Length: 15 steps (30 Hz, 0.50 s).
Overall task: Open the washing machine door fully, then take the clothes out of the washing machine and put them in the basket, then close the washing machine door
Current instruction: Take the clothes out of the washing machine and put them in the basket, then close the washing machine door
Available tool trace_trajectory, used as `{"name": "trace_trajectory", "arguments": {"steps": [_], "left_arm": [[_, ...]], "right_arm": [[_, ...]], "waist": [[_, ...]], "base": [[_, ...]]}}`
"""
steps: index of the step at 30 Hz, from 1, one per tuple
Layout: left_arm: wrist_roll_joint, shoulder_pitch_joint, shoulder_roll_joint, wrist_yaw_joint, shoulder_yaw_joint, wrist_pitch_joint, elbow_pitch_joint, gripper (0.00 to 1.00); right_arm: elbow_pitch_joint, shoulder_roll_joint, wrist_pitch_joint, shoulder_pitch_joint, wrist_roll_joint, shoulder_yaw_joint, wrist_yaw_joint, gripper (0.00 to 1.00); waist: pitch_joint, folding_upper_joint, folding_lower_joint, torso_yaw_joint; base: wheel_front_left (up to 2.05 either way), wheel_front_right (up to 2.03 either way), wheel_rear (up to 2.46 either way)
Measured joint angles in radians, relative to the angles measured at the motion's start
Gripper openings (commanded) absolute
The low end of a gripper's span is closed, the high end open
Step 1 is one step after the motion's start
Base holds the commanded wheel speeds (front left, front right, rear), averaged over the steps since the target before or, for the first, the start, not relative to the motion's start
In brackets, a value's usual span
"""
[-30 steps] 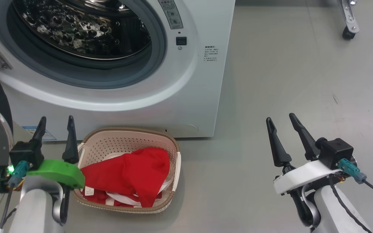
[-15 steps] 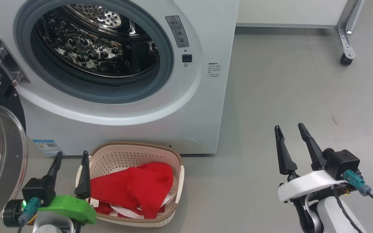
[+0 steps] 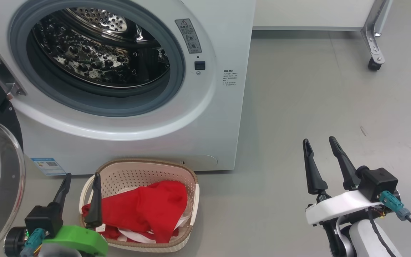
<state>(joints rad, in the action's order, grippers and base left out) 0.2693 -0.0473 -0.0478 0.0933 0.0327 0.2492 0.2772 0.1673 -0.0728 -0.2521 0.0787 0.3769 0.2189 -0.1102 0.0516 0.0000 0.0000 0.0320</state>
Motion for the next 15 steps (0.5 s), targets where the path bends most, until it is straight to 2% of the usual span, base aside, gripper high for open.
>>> {"name": "trace_trajectory", "arguments": {"steps": [15], "left_arm": [[-0.003,0.032,0.000,0.000,0.005,0.000,-0.044,1.00]], "right_arm": [[-0.010,0.006,0.000,-0.008,-0.008,-0.007,0.000,1.00]], "waist": [[0.005,0.0000,0.0000,-0.004]], "base": [[0.00,0.00,0.00]]}}
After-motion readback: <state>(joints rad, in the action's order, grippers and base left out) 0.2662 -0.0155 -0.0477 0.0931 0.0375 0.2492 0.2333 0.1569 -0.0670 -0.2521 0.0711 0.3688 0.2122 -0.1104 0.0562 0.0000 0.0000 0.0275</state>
